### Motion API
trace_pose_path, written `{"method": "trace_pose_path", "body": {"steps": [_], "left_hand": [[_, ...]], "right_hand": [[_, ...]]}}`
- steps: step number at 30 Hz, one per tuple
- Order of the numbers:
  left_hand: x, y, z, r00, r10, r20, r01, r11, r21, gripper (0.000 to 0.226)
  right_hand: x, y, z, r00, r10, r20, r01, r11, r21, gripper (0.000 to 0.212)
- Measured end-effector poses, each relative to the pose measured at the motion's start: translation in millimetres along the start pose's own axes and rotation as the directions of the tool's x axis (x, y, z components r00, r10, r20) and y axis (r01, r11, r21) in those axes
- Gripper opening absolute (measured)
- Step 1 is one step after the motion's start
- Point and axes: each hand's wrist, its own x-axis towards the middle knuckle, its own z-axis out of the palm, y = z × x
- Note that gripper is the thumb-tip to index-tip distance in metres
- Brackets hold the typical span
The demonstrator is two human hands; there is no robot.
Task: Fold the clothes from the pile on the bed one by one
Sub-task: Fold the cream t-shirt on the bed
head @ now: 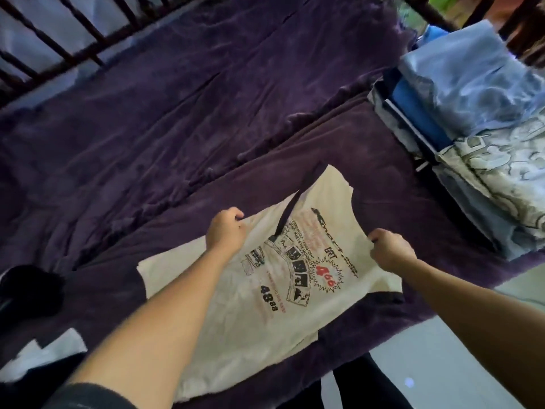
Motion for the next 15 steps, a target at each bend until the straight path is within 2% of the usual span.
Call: {"method": "trace_pose_path", "body": {"steps": [3, 5, 6, 8, 11, 13, 15], "left_hand": [[-13.6, -60.2, 18.6, 0.964, -0.261, 0.056, 0.263, 0.964, -0.043, 0.016], [-16.4, -91.0, 32.8, 0.89, -0.446, 0.098, 0.456, 0.874, -0.168, 0.008], [-15.2, -103.5, 42.8, 0.828, -0.545, 0.13, 0.557, 0.776, -0.297, 0.007], [-13.1, -121.0, 64.2, 0.682, -0.685, 0.256, 0.679, 0.464, -0.569, 0.009], [-0.8, -137.5, 92.2, 0.562, -0.696, 0.446, 0.657, 0.048, -0.752, 0.017], [13.3, -147.5, 102.8, 0.529, -0.69, 0.493, 0.569, -0.143, -0.81, 0.018], [30.9, -160.2, 104.6, 0.498, -0.727, 0.473, 0.44, -0.259, -0.86, 0.015]], "right_hand": [[27.9, -47.0, 8.9, 0.981, -0.182, 0.069, 0.186, 0.98, -0.065, 0.034], [48.6, -78.4, 9.8, 0.939, -0.341, 0.048, 0.344, 0.922, -0.177, 0.029], [61.6, -93.4, 10.4, 0.906, -0.424, 0.02, 0.416, 0.877, -0.239, 0.028], [91.4, -119.0, 11.2, 0.835, -0.55, -0.027, 0.512, 0.793, -0.33, 0.037], [137.7, -144.7, 11.3, 0.805, -0.593, -0.016, 0.53, 0.731, -0.429, 0.061], [160.2, -151.9, 11.1, 0.84, -0.543, 0.005, 0.481, 0.741, -0.468, 0.074], [173.2, -152.0, 12.4, 0.865, -0.501, -0.005, 0.424, 0.737, -0.527, 0.079]]}}
